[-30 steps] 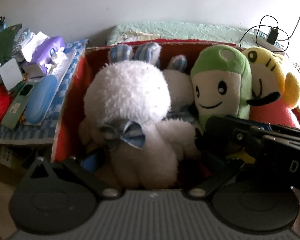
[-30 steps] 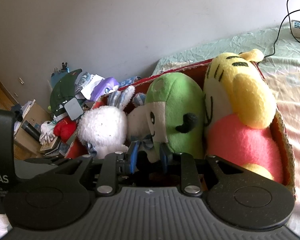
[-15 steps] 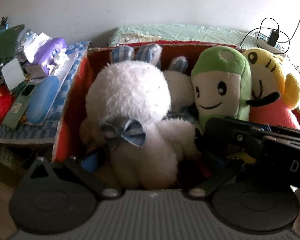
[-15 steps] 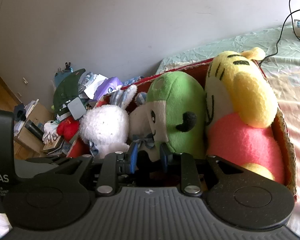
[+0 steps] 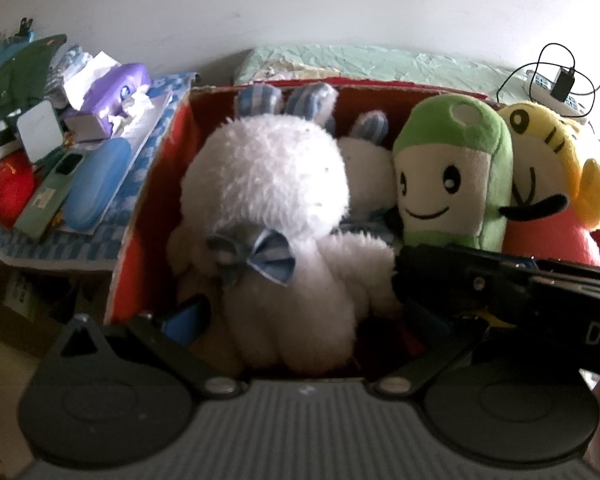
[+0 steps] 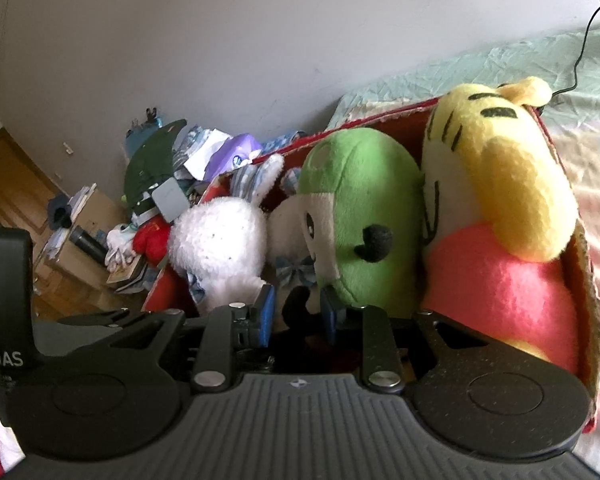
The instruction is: Organize objects
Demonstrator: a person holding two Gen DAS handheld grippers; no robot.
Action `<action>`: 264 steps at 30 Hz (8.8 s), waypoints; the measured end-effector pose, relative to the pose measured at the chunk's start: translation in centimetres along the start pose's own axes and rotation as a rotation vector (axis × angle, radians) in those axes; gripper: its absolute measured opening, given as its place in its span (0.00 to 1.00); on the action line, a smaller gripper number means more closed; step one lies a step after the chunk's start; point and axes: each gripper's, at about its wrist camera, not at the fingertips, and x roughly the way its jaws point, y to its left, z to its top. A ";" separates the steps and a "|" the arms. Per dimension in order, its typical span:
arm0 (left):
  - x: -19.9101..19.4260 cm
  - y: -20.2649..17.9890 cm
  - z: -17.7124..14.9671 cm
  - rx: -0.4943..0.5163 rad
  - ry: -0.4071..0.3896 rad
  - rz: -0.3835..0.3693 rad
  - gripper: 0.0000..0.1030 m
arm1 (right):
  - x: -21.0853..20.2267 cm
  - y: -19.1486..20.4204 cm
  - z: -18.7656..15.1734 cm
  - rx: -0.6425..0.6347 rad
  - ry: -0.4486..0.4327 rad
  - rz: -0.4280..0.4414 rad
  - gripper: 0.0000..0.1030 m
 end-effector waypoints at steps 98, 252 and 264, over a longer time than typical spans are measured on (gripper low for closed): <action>-5.2 -0.1 1.7 0.042 -0.029 -0.027 0.99 | -7.3 2.8 0.1 0.063 -0.179 -0.290 0.29; -8.6 -6.4 0.2 0.067 0.081 0.030 0.96 | -11.6 1.1 0.4 -0.068 0.010 -0.576 0.68; -7.8 -5.1 -1.5 -0.020 0.191 0.041 0.97 | -10.7 1.7 0.4 -0.136 0.087 -0.475 0.68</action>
